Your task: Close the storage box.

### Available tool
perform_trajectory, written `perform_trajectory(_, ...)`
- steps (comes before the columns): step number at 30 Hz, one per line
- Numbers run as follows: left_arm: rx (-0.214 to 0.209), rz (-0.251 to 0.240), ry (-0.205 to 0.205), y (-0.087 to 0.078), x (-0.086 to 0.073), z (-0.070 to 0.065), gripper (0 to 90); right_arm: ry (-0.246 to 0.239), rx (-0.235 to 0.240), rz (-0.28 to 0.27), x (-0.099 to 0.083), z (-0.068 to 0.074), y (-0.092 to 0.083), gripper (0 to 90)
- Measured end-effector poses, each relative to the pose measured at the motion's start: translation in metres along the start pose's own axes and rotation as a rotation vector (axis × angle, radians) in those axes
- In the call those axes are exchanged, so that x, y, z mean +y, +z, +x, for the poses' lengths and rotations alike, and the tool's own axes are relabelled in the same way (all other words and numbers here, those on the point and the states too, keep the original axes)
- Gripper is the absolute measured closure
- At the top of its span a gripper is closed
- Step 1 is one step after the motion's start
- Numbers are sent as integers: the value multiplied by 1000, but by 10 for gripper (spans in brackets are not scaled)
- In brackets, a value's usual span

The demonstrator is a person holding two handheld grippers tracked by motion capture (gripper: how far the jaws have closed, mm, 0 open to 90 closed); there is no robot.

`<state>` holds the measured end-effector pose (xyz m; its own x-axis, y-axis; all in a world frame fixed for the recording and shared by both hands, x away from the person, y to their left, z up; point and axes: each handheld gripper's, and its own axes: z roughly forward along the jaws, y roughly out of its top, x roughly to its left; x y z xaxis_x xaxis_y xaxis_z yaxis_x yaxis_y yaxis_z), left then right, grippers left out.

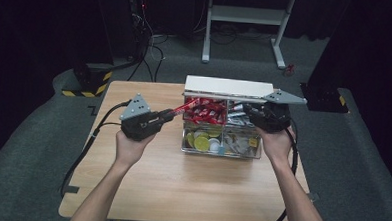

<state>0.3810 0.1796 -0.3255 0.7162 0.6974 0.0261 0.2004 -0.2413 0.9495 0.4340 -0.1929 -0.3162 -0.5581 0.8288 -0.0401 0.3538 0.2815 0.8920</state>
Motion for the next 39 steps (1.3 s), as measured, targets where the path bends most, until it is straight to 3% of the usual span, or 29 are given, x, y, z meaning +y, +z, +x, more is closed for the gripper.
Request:
perform_trajectory(22,44,-38,-26,-37,-20,10,833,-2,-5,-4,-1,0,-1,628)
perform_trajectory(39,66,-92,-83,-61,-38,19,833,1,-6,-6,-1,-2,-3,626)
